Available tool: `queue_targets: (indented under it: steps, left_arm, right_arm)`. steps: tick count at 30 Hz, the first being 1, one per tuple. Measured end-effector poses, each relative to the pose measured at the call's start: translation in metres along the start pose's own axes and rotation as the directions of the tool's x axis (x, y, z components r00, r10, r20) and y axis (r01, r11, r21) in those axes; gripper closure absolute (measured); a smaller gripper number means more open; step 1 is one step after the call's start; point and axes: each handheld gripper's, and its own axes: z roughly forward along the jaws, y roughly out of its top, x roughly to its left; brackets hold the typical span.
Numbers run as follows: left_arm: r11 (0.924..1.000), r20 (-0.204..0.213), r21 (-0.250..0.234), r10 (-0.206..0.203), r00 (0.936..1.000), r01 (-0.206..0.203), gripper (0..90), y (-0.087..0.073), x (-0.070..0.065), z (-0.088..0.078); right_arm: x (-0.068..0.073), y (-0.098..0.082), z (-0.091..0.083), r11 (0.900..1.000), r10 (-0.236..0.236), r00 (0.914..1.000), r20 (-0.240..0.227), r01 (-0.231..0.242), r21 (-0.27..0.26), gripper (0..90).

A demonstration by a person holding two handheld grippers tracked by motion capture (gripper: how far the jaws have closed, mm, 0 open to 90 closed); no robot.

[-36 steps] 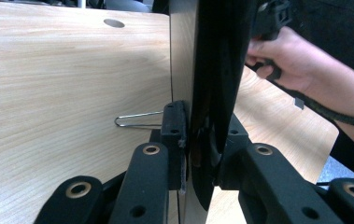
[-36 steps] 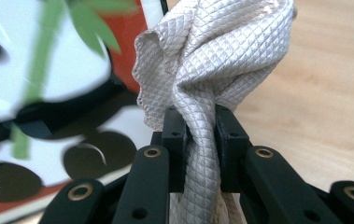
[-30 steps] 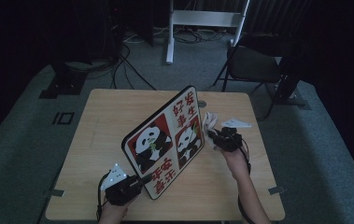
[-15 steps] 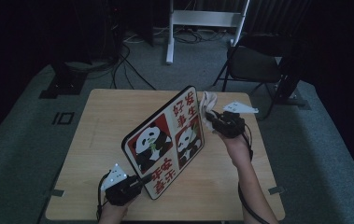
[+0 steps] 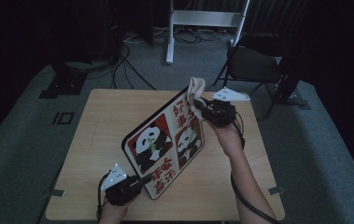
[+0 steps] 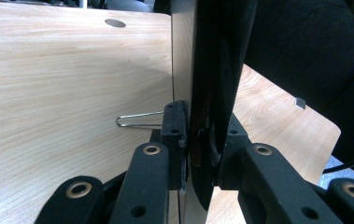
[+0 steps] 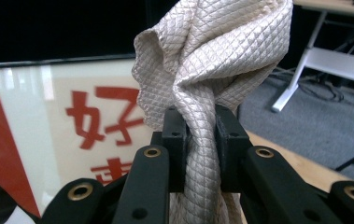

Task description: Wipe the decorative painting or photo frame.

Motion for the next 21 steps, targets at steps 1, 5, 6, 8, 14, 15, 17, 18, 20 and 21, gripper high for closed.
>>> queue_targets:
  steps: [1, 5, 6, 8, 14, 15, 17, 18, 20, 21]
  left_arm:
    - [1.0, -0.001, 0.001, 0.002, 1.0, -0.002, 78.5, 0.0, 0.0, 0.0]
    - [1.0, -0.002, 0.003, 0.004, 1.0, -0.004, 78.6, 0.0, 0.0, 0.0]
    - [1.0, 0.0, 0.004, 0.003, 1.0, -0.003, 78.6, 0.0, 0.0, 0.0]
    - [1.0, 0.0, 0.004, 0.004, 1.0, -0.004, 78.6, 0.0, 0.0, 0.0]
    - [1.0, 0.001, 0.006, 0.006, 1.0, -0.006, 78.4, 0.0, 0.0, -0.001]
    - [1.0, 0.001, 0.006, 0.006, 1.0, -0.006, 78.4, 0.0, 0.0, -0.001]
    - [1.0, 0.001, 0.006, 0.006, 1.0, -0.006, 78.4, 0.0, 0.0, -0.001]
    - [1.0, 0.002, 0.005, 0.006, 1.0, -0.006, 78.3, 0.0, 0.0, 0.0]
    - [1.0, 0.004, 0.004, 0.004, 1.0, -0.004, 78.3, 0.001, 0.0, 0.0]
    - [1.0, 0.002, 0.005, 0.007, 1.0, -0.007, 78.3, 0.001, 0.0, 0.0]
  right_arm:
    - [0.002, 0.002, 0.001, 1.0, -0.013, 0.9999, 0.0, 0.013, 0.002, 77.2]
    - [0.006, 0.01, 0.007, 1.0, -0.012, 0.9999, -0.012, 0.012, -0.003, 77.2]
    - [0.007, 0.011, 0.008, 1.0, -0.012, 0.9998, -0.016, 0.012, -0.001, 77.1]
    - [0.008, 0.011, 0.011, 1.0, -0.018, 0.9997, -0.014, 0.019, 0.008, 77.1]
    - [0.009, 0.004, 0.017, 1.0, -0.011, 0.9998, -0.016, 0.011, 0.025, 77.1]
    - [0.008, 0.002, 0.017, 1.0, -0.011, 0.9998, -0.015, 0.011, 0.026, 77.1]
    - [0.008, -0.001, 0.018, 0.999, -0.009, 0.9999, -0.014, 0.009, 0.035, 77.1]
    - [0.007, -0.004, 0.019, 0.999, -0.008, 0.9999, -0.011, 0.008, 0.039, 77.1]
    - [0.006, -0.007, 0.02, 0.999, -0.004, 0.9999, -0.011, 0.005, 0.046, 77.1]
    - [0.006, -0.008, 0.02, 0.999, -0.002, 0.9999, -0.01, 0.003, 0.047, 77.1]
